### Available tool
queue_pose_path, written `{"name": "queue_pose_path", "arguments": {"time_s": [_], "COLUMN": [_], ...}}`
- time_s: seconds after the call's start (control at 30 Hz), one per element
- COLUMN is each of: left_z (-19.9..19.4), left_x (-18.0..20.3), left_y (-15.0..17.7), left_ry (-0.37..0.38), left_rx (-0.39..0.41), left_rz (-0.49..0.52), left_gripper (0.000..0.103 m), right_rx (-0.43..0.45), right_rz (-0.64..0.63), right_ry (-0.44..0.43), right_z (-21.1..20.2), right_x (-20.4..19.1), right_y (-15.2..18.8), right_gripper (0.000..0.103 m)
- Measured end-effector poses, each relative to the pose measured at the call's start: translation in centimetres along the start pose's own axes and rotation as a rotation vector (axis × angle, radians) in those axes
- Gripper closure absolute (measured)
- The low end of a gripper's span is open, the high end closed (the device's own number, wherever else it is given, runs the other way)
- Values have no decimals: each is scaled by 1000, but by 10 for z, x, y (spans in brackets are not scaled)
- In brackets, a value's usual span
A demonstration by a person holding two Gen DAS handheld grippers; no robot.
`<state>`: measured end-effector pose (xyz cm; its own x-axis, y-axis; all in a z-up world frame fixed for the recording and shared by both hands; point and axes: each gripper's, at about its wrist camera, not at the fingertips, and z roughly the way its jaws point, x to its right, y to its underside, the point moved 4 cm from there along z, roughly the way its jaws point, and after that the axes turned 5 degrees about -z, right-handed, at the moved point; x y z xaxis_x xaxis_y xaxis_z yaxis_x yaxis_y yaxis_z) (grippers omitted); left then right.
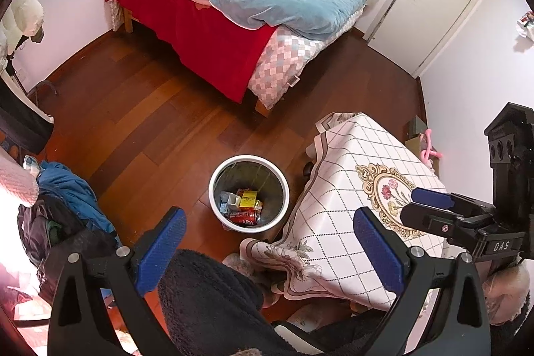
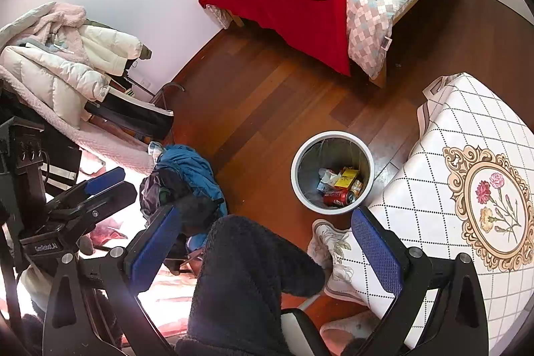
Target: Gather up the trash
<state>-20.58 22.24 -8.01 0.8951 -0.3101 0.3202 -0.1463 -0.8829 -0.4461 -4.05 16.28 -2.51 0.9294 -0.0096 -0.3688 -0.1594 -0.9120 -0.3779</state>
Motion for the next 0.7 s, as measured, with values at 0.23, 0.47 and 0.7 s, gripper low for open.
{"name": "queue_pose_path", "arguments": {"time_s": [0.23,0.47,0.7], "left_z": [-3,-3,-3], "left_x": [3,2,2], "left_y": [1,1,1], "left_ry": [10,18,20], "left_rx": [2,0,-3], "left_rz": [-3,-13,-15], "left_gripper": [1,1,1], "right_rx": [-1,-2,-11], "right_rz": [-4,-4,-8], "right_ry": [-7,-11,-20], "right_z": [-1,-2,2], "right_x": [-1,-3,-7], "right_y": [0,-1,-2], "right_gripper": [0,0,0]}}
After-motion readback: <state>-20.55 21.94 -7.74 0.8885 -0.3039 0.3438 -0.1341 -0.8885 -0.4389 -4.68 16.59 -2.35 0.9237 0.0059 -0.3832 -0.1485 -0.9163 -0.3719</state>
